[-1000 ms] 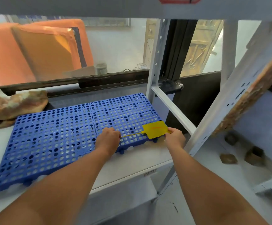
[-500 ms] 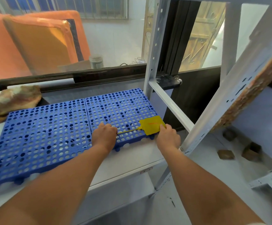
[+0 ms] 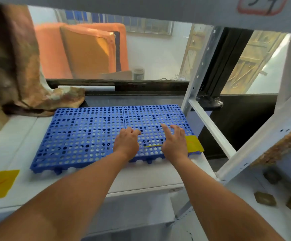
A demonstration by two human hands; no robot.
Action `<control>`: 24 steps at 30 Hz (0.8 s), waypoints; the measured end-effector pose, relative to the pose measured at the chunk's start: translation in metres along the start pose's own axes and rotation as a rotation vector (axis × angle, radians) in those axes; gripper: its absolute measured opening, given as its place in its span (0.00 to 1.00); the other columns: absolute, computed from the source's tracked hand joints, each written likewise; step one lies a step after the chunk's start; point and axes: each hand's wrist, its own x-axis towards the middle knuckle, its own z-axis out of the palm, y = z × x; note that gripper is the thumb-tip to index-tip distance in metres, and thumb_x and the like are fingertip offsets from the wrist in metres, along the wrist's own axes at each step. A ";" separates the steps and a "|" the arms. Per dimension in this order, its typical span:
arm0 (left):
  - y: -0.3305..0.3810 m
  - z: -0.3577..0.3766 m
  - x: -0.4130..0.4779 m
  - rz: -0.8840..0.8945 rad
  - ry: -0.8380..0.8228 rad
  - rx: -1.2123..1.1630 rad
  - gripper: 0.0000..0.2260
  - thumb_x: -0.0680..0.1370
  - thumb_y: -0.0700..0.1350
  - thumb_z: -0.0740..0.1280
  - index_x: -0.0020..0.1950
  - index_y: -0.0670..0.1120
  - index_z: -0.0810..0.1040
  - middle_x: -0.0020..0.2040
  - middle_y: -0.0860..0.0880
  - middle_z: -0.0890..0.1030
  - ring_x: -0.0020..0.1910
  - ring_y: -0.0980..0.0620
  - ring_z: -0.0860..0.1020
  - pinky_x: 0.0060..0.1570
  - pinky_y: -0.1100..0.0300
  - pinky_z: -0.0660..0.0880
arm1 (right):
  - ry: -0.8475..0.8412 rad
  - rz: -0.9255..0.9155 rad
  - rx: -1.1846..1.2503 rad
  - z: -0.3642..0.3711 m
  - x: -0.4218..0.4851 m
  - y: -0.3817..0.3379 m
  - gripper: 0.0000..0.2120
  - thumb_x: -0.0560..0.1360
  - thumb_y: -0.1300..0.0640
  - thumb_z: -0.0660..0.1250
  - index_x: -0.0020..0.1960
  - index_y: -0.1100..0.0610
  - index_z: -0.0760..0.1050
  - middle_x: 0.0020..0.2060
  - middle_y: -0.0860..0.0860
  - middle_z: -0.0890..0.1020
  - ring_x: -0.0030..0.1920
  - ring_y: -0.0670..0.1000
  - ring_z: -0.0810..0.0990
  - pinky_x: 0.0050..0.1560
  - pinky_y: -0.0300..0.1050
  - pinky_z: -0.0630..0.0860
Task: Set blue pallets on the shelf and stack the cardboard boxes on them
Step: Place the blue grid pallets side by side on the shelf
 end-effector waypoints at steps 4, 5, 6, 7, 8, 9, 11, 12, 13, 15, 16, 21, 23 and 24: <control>-0.053 -0.028 -0.014 -0.044 0.063 0.067 0.15 0.80 0.39 0.57 0.66 0.48 0.73 0.62 0.46 0.72 0.63 0.45 0.67 0.56 0.52 0.70 | -0.020 -0.176 0.062 0.010 0.009 -0.068 0.30 0.74 0.66 0.58 0.74 0.52 0.62 0.66 0.57 0.68 0.65 0.58 0.65 0.59 0.51 0.70; -0.068 -0.034 -0.018 -0.058 0.066 0.078 0.15 0.79 0.39 0.58 0.65 0.47 0.73 0.61 0.45 0.72 0.63 0.44 0.67 0.56 0.52 0.70 | -0.031 -0.201 0.084 0.012 0.010 -0.084 0.28 0.74 0.66 0.58 0.74 0.52 0.63 0.65 0.57 0.69 0.65 0.58 0.65 0.58 0.51 0.70; -0.088 -0.041 -0.025 -0.082 0.069 0.087 0.15 0.79 0.40 0.58 0.64 0.47 0.74 0.61 0.45 0.73 0.63 0.44 0.67 0.55 0.52 0.71 | -0.048 -0.229 0.103 0.015 0.008 -0.103 0.27 0.75 0.65 0.58 0.73 0.53 0.65 0.65 0.57 0.69 0.64 0.58 0.66 0.58 0.51 0.70; -0.108 -0.047 -0.031 -0.109 0.064 0.090 0.14 0.79 0.40 0.58 0.64 0.47 0.74 0.61 0.45 0.73 0.62 0.44 0.68 0.55 0.52 0.72 | -0.067 -0.255 0.115 0.018 0.005 -0.122 0.26 0.75 0.65 0.58 0.72 0.54 0.66 0.64 0.57 0.70 0.64 0.57 0.66 0.58 0.51 0.70; -0.128 -0.053 -0.037 -0.133 0.058 0.087 0.14 0.79 0.40 0.58 0.63 0.47 0.75 0.61 0.45 0.74 0.62 0.44 0.69 0.55 0.51 0.73 | -0.092 -0.282 0.118 0.021 0.003 -0.141 0.24 0.75 0.65 0.58 0.71 0.54 0.67 0.64 0.56 0.71 0.64 0.57 0.67 0.57 0.51 0.71; -0.149 -0.060 -0.043 -0.157 0.056 0.074 0.13 0.80 0.40 0.58 0.62 0.48 0.75 0.61 0.45 0.75 0.62 0.44 0.70 0.55 0.51 0.74 | -0.114 -0.312 0.122 0.025 0.001 -0.161 0.24 0.75 0.64 0.58 0.70 0.54 0.68 0.63 0.56 0.71 0.63 0.57 0.68 0.56 0.51 0.72; -0.185 -0.074 -0.054 -0.198 0.070 0.025 0.13 0.79 0.40 0.59 0.61 0.48 0.77 0.60 0.45 0.77 0.61 0.45 0.72 0.56 0.51 0.74 | -0.171 -0.381 0.123 0.031 -0.004 -0.198 0.22 0.76 0.63 0.58 0.70 0.54 0.69 0.63 0.56 0.72 0.62 0.58 0.71 0.55 0.52 0.74; -0.203 -0.082 -0.060 -0.213 0.087 0.004 0.13 0.79 0.40 0.60 0.61 0.47 0.77 0.60 0.45 0.78 0.61 0.45 0.73 0.55 0.51 0.74 | -0.206 -0.420 0.113 0.034 -0.006 -0.219 0.21 0.77 0.63 0.58 0.69 0.54 0.69 0.63 0.56 0.72 0.60 0.58 0.73 0.54 0.53 0.75; -0.221 -0.089 -0.067 -0.222 0.100 -0.019 0.13 0.78 0.40 0.61 0.61 0.47 0.77 0.60 0.45 0.78 0.61 0.44 0.74 0.55 0.52 0.74 | -0.246 -0.446 0.102 0.037 -0.010 -0.240 0.20 0.77 0.62 0.57 0.69 0.53 0.70 0.63 0.56 0.72 0.60 0.58 0.74 0.54 0.53 0.75; -0.257 -0.101 -0.083 -0.228 0.091 -0.052 0.14 0.77 0.40 0.61 0.61 0.47 0.77 0.61 0.44 0.78 0.61 0.44 0.74 0.56 0.53 0.73 | -0.312 -0.452 0.106 0.043 -0.020 -0.281 0.19 0.78 0.62 0.57 0.67 0.53 0.71 0.63 0.55 0.74 0.60 0.58 0.75 0.55 0.52 0.75; -0.278 -0.106 -0.093 -0.231 0.063 -0.050 0.14 0.78 0.41 0.60 0.61 0.47 0.77 0.62 0.44 0.77 0.62 0.43 0.74 0.56 0.53 0.73 | -0.344 -0.445 0.110 0.048 -0.028 -0.303 0.18 0.78 0.61 0.57 0.66 0.53 0.72 0.62 0.55 0.75 0.59 0.57 0.76 0.55 0.51 0.75; -0.376 -0.120 -0.140 -0.255 -0.118 -0.038 0.21 0.77 0.33 0.54 0.65 0.49 0.73 0.67 0.47 0.72 0.61 0.45 0.74 0.54 0.52 0.74 | -0.488 -0.313 0.166 0.083 -0.063 -0.392 0.18 0.77 0.61 0.56 0.62 0.51 0.77 0.58 0.56 0.80 0.54 0.56 0.80 0.51 0.45 0.76; -0.409 -0.123 -0.155 -0.258 -0.146 -0.009 0.22 0.77 0.32 0.54 0.66 0.49 0.73 0.66 0.47 0.72 0.61 0.45 0.73 0.56 0.51 0.74 | -0.515 -0.240 0.218 0.098 -0.073 -0.417 0.17 0.77 0.61 0.57 0.61 0.53 0.78 0.57 0.56 0.81 0.54 0.56 0.80 0.49 0.44 0.75; -0.424 -0.123 -0.163 -0.254 -0.167 -0.002 0.21 0.78 0.34 0.55 0.66 0.49 0.73 0.66 0.47 0.72 0.63 0.46 0.72 0.58 0.50 0.74 | -0.525 -0.206 0.220 0.104 -0.078 -0.428 0.16 0.77 0.61 0.57 0.60 0.54 0.78 0.57 0.56 0.81 0.55 0.56 0.79 0.49 0.44 0.74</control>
